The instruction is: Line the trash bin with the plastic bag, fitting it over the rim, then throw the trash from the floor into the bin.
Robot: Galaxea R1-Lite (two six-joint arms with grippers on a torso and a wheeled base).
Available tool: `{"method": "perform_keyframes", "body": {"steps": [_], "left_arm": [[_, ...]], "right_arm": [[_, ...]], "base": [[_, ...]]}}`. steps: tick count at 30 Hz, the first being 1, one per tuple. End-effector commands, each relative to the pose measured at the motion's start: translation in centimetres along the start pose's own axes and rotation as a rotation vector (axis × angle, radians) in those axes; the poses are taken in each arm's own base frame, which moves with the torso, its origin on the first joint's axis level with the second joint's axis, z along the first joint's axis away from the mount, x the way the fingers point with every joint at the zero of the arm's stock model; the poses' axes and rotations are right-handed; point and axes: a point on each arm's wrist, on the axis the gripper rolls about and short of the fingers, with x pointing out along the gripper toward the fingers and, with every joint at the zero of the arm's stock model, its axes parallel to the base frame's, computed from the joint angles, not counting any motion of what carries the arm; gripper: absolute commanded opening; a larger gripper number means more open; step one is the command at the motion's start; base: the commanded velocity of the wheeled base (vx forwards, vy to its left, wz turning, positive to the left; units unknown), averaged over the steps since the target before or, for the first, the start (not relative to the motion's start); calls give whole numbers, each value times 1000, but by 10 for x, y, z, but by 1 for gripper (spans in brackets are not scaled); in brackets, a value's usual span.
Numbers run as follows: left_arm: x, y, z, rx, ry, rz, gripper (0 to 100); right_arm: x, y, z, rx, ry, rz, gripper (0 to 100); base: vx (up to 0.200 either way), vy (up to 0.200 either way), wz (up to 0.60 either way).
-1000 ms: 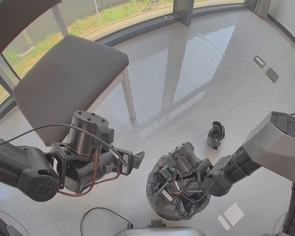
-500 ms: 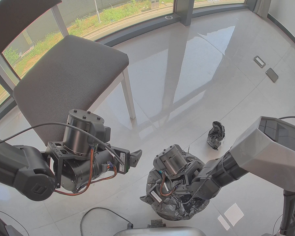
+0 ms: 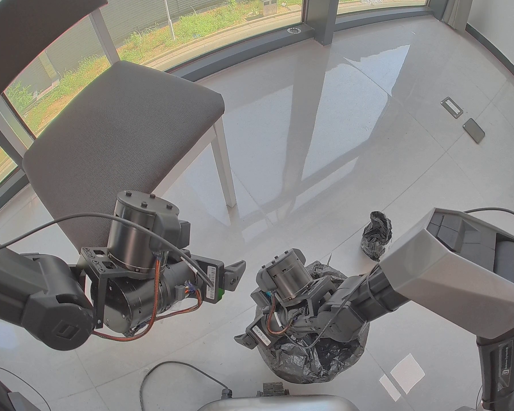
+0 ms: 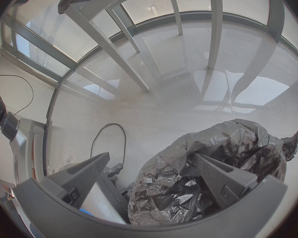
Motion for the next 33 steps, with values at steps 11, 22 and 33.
{"method": "perform_keyframes", "body": {"steps": [11, 22, 33], "left_arm": [[0, 2, 1, -6, -5, 6, 100], [1, 2, 3, -13, -20, 2, 100], [5, 0, 4, -9, -24, -2, 100]], "right_arm": [[2, -4, 8, 7, -3, -3, 100], [-46, -20, -7, 49, 20, -77, 100], [-125, -52, 14, 104, -135, -230, 100]], "base": [[0, 0, 0], [0, 0, 0], [0, 0, 0]]}}
